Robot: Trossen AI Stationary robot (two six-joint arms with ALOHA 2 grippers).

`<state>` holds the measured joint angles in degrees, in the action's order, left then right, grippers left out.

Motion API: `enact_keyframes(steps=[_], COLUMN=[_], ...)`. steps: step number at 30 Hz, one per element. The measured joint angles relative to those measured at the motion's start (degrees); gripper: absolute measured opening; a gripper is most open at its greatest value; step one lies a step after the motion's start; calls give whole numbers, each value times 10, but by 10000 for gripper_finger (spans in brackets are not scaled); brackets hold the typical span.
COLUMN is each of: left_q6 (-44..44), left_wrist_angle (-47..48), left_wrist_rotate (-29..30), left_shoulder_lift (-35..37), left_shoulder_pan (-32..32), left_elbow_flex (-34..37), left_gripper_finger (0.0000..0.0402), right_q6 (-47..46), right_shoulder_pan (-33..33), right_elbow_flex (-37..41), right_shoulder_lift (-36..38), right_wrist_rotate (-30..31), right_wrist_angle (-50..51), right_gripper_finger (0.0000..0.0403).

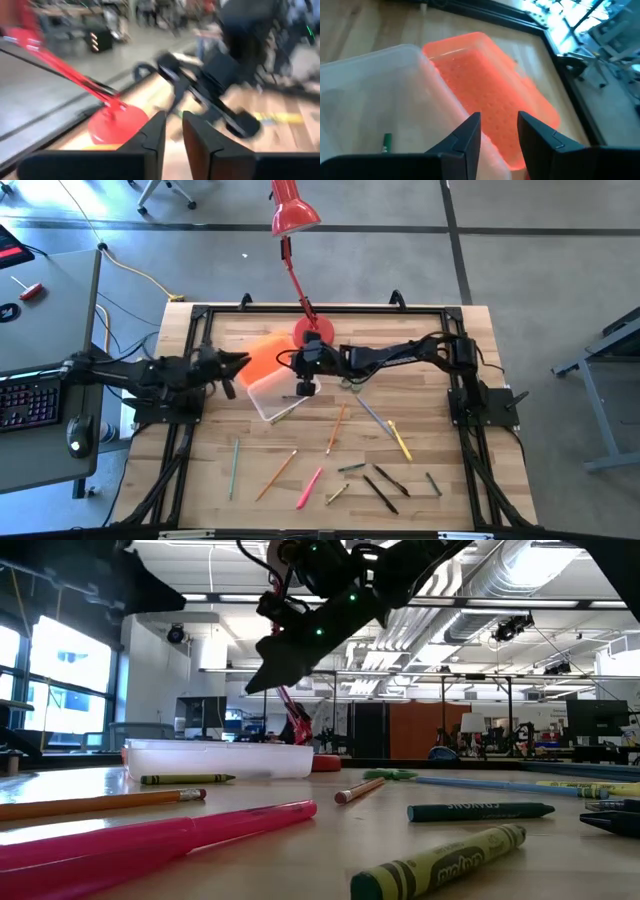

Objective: Pick & place school supplies into a supply box
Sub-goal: Put the blue pencil into the orange supply box

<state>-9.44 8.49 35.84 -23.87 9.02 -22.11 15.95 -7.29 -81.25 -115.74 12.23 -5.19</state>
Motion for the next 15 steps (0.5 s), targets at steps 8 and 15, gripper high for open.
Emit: enact_keyframes(steps=[8, 15], left_q6=[1, -15], left_wrist_angle=[123, 153], left_wrist_rotate=[-33, -40], left_shoulder_lift=[-126, -146], left_shoulder_pan=[0, 0], left_elbow_flex=[-129, -160], left_gripper_finger=[52, 77], right_q6=[-5, -33], right_shoulder_pan=[3, 19], right_elbow_flex=[0, -1], right_shoulder_lift=[30, 74], right_wrist_rotate=[44, 55], right_wrist_angle=[97, 136], right_gripper_finger=[108, 108])
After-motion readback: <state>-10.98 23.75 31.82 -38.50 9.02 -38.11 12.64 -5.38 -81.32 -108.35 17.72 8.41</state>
